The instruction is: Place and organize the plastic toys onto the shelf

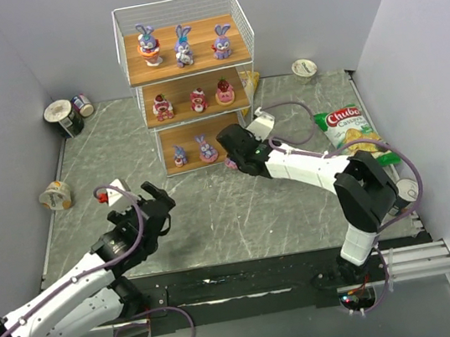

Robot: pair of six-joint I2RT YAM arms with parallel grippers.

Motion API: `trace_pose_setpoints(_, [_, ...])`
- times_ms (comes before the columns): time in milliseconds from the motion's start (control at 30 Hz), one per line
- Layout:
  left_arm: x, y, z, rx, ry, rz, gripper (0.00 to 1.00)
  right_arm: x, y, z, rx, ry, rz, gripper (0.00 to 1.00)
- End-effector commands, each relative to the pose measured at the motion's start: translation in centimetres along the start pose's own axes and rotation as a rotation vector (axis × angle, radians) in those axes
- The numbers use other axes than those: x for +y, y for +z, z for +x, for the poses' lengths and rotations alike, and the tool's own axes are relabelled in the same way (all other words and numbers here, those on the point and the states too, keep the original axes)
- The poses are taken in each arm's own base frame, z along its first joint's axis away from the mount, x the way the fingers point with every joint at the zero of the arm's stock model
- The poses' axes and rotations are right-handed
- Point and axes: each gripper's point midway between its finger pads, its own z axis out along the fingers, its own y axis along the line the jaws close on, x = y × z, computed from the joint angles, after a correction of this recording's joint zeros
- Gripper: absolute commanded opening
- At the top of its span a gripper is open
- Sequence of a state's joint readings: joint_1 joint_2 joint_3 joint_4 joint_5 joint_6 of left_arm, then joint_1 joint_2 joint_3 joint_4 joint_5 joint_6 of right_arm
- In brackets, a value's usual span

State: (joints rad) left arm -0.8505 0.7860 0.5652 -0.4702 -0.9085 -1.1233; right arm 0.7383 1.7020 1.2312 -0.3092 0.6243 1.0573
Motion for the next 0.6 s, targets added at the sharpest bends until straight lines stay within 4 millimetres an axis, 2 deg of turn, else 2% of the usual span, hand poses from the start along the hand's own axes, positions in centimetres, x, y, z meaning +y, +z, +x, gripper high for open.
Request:
trace_pose_setpoints(0, [0.0, 0.0, -0.6, 0.0, 0.004, 0.032, 0.99, 2.0, 0.4, -3.4, -0.138, 0.205, -0.037, 0.0])
trace_pose_setpoints(200, [0.5, 0.1, -0.9, -0.003, 0.006, 0.032, 0.99, 2.8, 1.4, -3.2, -0.153, 0.275, -0.026, 0.0])
trace_pose_setpoints(567, [0.4, 0.5, -0.6, 0.014, 0.009, 0.05, 0.99, 0.5, 3.4, -2.4, -0.225, 0.364, 0.123, 0.0])
